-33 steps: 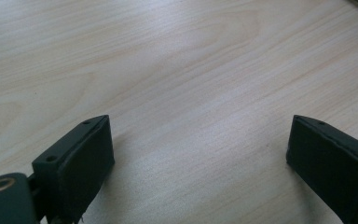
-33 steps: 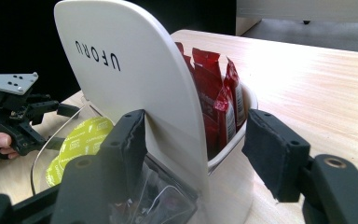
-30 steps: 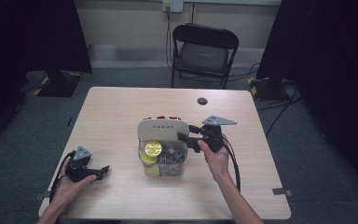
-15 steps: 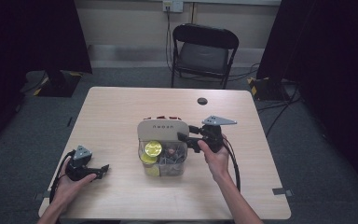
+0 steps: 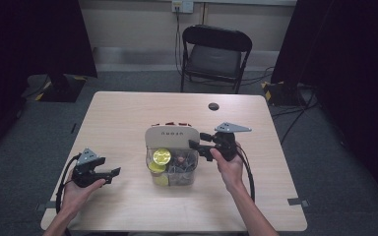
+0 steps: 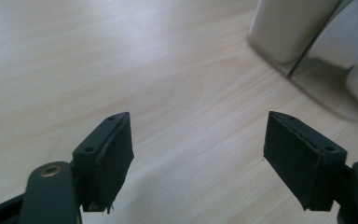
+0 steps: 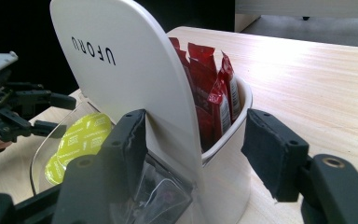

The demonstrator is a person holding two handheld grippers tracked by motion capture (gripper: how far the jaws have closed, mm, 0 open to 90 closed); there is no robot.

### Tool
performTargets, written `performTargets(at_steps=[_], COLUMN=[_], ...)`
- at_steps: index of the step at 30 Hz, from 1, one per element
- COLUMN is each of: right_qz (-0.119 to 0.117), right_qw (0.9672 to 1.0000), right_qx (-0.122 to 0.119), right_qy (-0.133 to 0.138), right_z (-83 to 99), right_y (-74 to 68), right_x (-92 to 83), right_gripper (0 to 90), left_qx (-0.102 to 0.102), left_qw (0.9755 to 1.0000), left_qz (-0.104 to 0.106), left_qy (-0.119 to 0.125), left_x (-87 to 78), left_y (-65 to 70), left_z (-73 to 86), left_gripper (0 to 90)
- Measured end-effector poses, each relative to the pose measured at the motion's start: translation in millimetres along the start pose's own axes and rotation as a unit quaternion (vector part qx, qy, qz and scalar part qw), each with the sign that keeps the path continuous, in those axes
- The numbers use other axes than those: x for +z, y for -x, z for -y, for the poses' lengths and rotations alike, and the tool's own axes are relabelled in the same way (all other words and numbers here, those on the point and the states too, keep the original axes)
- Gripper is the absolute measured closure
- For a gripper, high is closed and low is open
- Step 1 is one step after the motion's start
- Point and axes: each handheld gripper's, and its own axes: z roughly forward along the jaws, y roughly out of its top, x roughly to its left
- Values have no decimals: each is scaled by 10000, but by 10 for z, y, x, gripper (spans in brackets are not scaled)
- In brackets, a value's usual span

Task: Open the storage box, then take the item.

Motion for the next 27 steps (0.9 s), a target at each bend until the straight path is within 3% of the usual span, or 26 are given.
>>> performTargets(at_steps=[3, 6, 16, 21, 24, 27], right_qz=[-14, -4, -16, -18, -38, -47], right_qw=[10000, 10000, 10000, 10000, 10000, 9999], right_qx=[-9, 6, -11, -4, -18, -40], right_qy=[0, -11, -50, -63, -86, -118], right_z=[-3, -4, -1, 1, 4, 6], right_y=[1, -4, 3, 5, 3, -7], right_x=[6, 10, 22, 27, 42, 63], right_gripper=[392, 388, 378, 374, 371, 363], left_qx=[2, 45, 49, 155, 353, 363], left_qw=[9997, 9992, 9965, 9956, 9957, 9951], left_qz=[130, 330, 656, 727, 695, 742], left_qy=[190, 223, 523, 575, 504, 547], left_x=[-26, -30, -132, -148, -129, -99], left_y=[54, 119, 247, 311, 401, 448], left_z=[-67, -111, -277, -337, -409, -466], left_gripper=[245, 249, 279, 284, 289, 292])
